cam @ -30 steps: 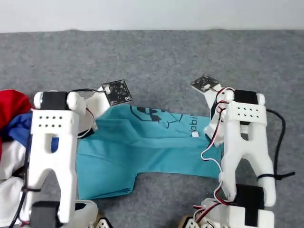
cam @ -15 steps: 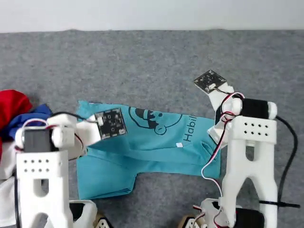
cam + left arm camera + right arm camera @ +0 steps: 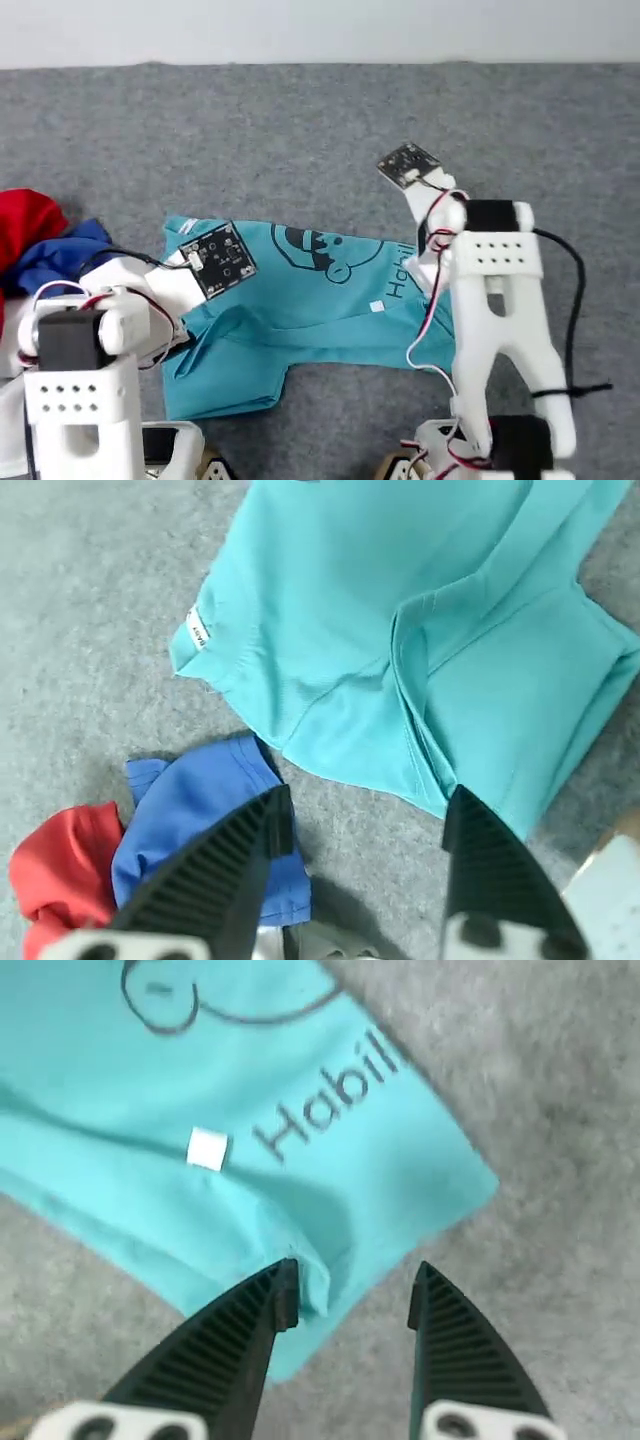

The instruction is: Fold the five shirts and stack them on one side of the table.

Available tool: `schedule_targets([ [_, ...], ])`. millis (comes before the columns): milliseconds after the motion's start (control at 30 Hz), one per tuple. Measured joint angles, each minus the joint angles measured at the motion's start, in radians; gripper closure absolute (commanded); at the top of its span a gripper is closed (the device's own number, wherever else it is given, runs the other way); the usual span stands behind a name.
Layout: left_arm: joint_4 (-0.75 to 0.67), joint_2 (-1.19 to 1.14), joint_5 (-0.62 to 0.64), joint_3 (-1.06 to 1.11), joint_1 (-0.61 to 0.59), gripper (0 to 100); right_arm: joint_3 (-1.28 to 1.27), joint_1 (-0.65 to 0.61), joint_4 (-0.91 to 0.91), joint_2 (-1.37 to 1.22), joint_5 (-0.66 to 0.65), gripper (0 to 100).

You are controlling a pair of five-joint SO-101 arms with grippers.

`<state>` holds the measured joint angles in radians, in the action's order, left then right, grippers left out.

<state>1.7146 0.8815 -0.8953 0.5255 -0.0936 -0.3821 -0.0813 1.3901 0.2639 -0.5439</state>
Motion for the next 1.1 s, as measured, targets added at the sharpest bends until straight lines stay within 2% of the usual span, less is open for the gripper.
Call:
schedule_targets([
  [200,-0.071,0.0,0.133,0.002,0.0,90,0.0,-0.017,-0.138,-0.166,0.11,81.2],
  [433,-0.074,0.0,0.166,0.002,0.0,95,0.058,-0.041,-0.155,-0.42,0.23,81.2],
  [533,-0.074,0.0,0.166,0.002,0.0,95,0.087,-0.043,-0.112,-0.491,0.247,81.2],
  [667,-0.074,0.0,0.166,0.002,0.0,95,0.112,-0.043,0.048,-0.494,0.249,81.2],
  [800,-0.074,0.0,0.166,0.002,0.0,95,0.12,-0.023,0.219,-0.494,0.167,81.3],
  [933,-0.074,0.0,0.166,0.002,0.0,95,0.12,0.023,0.351,-0.462,0.083,87.9],
  [1100,-0.074,0.0,0.166,0.002,0.0,95,0.12,0.11,0.361,-0.4,-0.014,87.5],
])
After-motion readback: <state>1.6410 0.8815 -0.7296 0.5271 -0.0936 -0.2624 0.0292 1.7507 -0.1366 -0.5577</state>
